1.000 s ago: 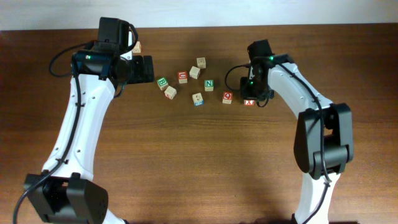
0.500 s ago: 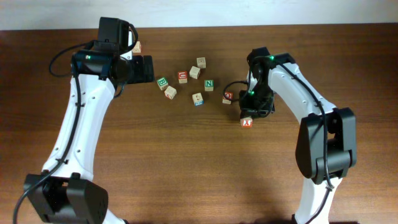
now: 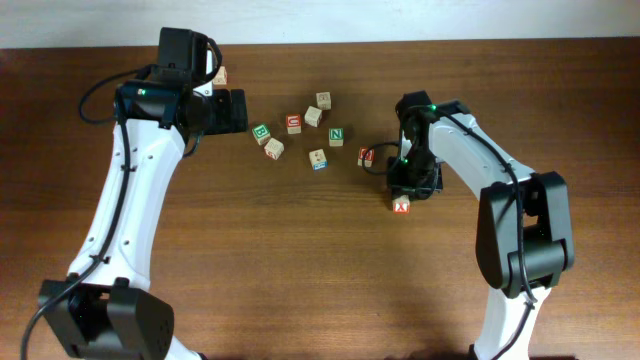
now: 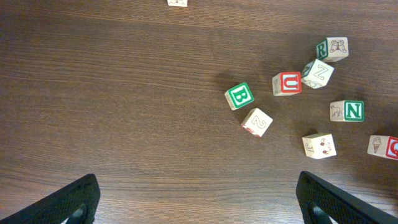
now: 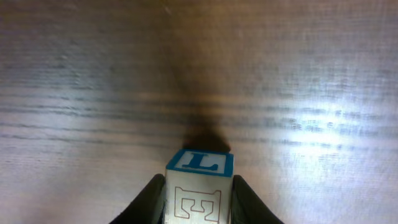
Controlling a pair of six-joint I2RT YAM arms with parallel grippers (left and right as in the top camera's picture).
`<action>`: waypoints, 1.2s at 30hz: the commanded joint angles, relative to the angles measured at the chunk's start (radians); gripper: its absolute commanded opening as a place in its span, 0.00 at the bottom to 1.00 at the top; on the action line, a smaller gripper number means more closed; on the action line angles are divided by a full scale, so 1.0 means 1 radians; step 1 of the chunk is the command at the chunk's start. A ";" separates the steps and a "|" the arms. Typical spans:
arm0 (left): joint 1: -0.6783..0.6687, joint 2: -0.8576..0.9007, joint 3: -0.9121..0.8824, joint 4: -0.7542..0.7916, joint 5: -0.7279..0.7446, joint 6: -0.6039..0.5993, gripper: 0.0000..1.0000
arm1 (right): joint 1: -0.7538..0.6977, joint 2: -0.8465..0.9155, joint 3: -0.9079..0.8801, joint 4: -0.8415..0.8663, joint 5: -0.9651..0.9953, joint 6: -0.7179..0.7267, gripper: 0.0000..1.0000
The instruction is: Rotate 5 blocks
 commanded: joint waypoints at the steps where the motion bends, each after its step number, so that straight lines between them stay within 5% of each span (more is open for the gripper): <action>1: 0.000 0.007 0.023 0.000 -0.014 -0.013 0.99 | 0.019 -0.013 -0.014 -0.037 0.026 0.004 0.41; 14: 0.000 0.007 0.023 0.000 -0.014 -0.013 0.99 | 0.020 -0.014 0.182 -0.101 0.022 -0.003 0.47; 25: 0.000 0.007 0.023 0.000 -0.014 -0.013 0.99 | 0.123 0.056 0.256 0.257 0.088 0.205 0.59; 36: 0.000 0.007 0.023 0.000 -0.014 -0.013 0.99 | 0.166 0.150 0.256 0.306 0.252 0.279 0.59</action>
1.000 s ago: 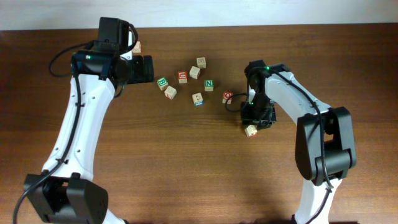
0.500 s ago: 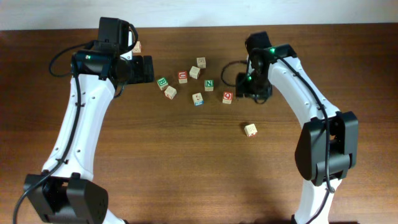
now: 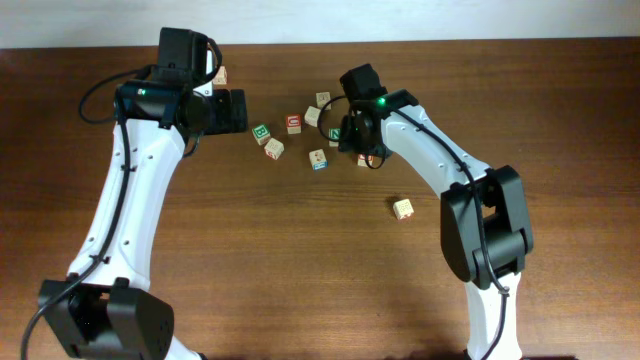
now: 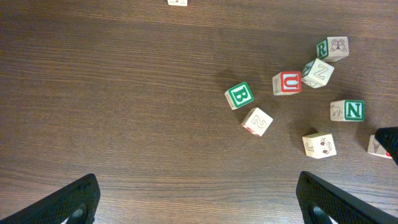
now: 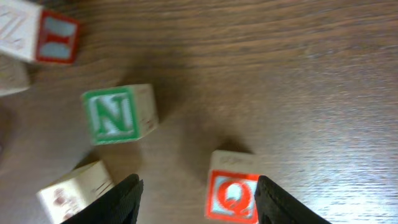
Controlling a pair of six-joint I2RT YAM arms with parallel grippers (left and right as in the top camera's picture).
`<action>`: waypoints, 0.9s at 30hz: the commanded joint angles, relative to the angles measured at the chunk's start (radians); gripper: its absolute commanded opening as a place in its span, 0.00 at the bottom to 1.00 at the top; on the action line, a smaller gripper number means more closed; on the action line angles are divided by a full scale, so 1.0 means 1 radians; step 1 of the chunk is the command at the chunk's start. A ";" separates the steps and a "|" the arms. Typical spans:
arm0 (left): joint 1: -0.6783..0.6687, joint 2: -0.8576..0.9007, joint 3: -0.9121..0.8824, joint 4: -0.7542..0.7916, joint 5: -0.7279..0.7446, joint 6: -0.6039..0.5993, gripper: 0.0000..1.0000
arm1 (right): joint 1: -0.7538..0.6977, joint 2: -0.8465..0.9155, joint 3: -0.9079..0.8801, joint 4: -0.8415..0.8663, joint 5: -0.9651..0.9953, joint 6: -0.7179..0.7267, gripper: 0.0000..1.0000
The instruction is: Rotate 5 blocks
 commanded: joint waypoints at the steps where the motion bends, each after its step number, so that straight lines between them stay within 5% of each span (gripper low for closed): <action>1: 0.000 0.007 0.023 0.002 -0.015 -0.013 0.99 | -0.003 0.032 0.012 0.005 0.057 0.027 0.59; 8: 0.000 0.007 0.023 0.002 -0.015 -0.013 0.99 | -0.003 0.075 0.012 0.000 0.051 0.054 0.57; 17: 0.000 0.007 0.023 0.002 -0.015 -0.013 0.99 | -0.005 0.075 0.032 -0.033 0.040 0.062 0.34; 27: 0.000 0.007 0.023 0.002 -0.015 -0.013 0.99 | -0.005 0.040 0.246 -0.360 -0.091 -0.054 0.30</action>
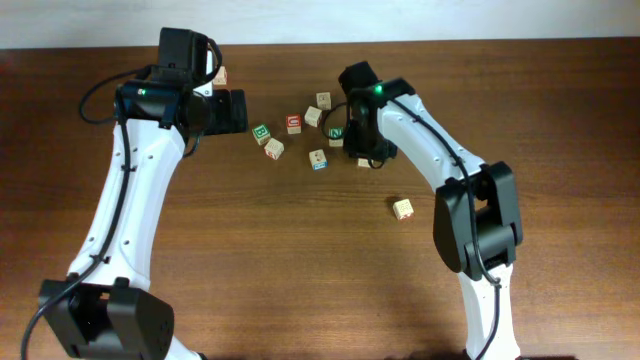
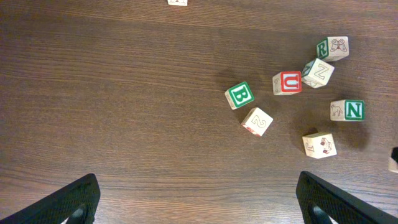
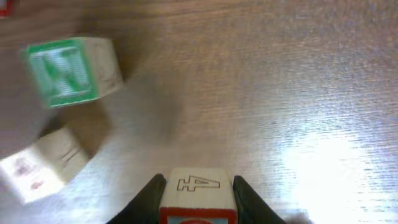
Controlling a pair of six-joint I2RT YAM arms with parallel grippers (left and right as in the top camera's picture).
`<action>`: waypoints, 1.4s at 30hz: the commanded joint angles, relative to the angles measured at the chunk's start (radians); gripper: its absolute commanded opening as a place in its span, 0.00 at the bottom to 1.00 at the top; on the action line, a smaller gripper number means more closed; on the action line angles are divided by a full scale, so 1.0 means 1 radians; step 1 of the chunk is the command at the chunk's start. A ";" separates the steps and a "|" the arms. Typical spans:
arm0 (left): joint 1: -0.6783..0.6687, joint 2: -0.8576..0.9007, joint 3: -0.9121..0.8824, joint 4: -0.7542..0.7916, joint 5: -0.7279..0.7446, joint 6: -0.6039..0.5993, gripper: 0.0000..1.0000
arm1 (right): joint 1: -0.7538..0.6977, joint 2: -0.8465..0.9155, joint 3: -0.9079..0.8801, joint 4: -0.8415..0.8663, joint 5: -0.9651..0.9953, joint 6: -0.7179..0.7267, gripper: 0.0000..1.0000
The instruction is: Rotate 5 blocks
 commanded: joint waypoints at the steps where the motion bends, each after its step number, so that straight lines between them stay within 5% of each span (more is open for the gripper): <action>1: 0.000 0.007 0.023 0.002 -0.014 -0.013 0.99 | -0.003 -0.046 0.067 -0.085 -0.083 -0.079 0.30; 11: 0.000 0.007 0.023 0.002 -0.014 -0.013 0.99 | 0.010 -0.094 0.033 -0.314 -0.134 -0.143 0.31; 27: 0.000 0.007 0.023 0.002 -0.014 -0.013 0.99 | 0.044 -0.094 -0.260 -0.140 0.023 -0.143 0.36; 42: 0.000 0.007 0.023 0.002 -0.014 -0.013 0.99 | 0.027 -0.179 -0.150 -0.143 -0.071 -0.143 0.39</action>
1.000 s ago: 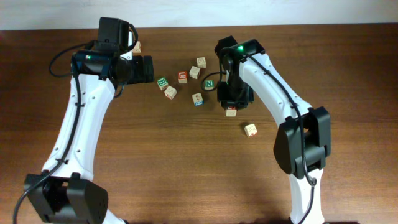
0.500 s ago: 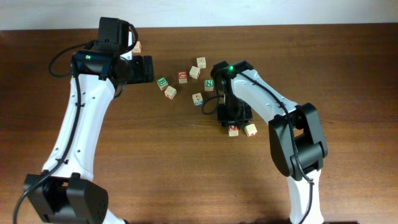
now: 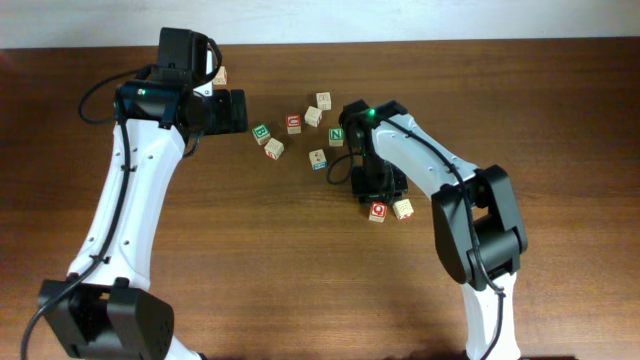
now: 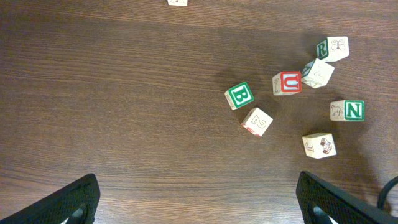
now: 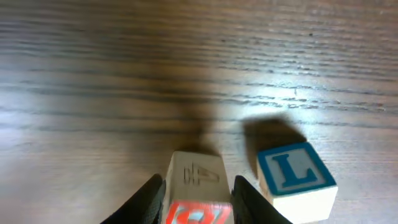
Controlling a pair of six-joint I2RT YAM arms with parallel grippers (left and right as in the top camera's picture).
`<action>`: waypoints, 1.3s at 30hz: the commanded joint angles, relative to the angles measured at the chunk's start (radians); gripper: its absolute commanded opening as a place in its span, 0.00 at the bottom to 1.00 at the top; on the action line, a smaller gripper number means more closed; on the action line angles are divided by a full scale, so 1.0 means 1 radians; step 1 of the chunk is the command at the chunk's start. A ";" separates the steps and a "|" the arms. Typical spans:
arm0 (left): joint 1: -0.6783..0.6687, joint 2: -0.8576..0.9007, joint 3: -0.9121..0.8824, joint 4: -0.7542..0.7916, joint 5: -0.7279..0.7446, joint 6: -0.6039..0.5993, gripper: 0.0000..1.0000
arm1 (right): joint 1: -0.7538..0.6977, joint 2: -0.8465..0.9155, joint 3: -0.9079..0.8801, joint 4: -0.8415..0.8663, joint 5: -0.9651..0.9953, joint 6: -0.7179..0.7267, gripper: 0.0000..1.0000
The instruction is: Rotate 5 blocks
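My right gripper (image 5: 196,200) is shut on the red Q block (image 5: 196,184), whose side with a 4 faces the camera. In the overhead view this Q block (image 3: 378,211) sits low at the table under the right gripper (image 3: 375,193), just left of the blue L block (image 3: 403,208). In the right wrist view the L block (image 5: 296,177) lies free on the right. My left gripper (image 4: 199,205) hangs open high over the table, away from the blocks. Before it lie the green B (image 4: 239,95), the 2 block (image 4: 257,121), the red U (image 4: 286,82) and the green N (image 4: 347,111).
More blocks sit in the cluster: a Z block (image 4: 318,73), an R block (image 4: 331,48) and a picture block (image 4: 319,145). One lone block (image 3: 219,75) lies beside the left arm. The left gripper (image 3: 226,110) hovers left of the cluster.
My right gripper, still shut on the Q block, has moved from beside the N block toward the near side. The Q block now stands next to the L block. The left arm is unchanged.
First my right gripper was shut on the L block at the near right spot. Then the L block lay free there and the gripper was open over the Q block by the N. Then it was shut on the Q block, which is now beside the L block.
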 commanded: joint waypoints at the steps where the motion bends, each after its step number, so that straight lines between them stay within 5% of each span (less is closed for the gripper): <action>1: 0.000 0.007 0.023 0.002 -0.015 -0.013 0.99 | -0.008 -0.129 0.107 0.011 -0.070 0.002 0.40; 10: 0.000 0.007 0.023 0.002 -0.015 -0.013 0.99 | 0.024 -0.086 0.122 0.317 -0.163 -0.003 0.61; 19: 0.000 0.007 0.023 0.002 -0.015 -0.013 0.99 | 0.088 0.053 0.122 0.468 -0.154 -0.107 0.63; 39: 0.000 0.007 0.023 0.002 -0.015 -0.013 0.99 | 0.099 0.138 0.122 0.484 -0.102 -0.064 0.29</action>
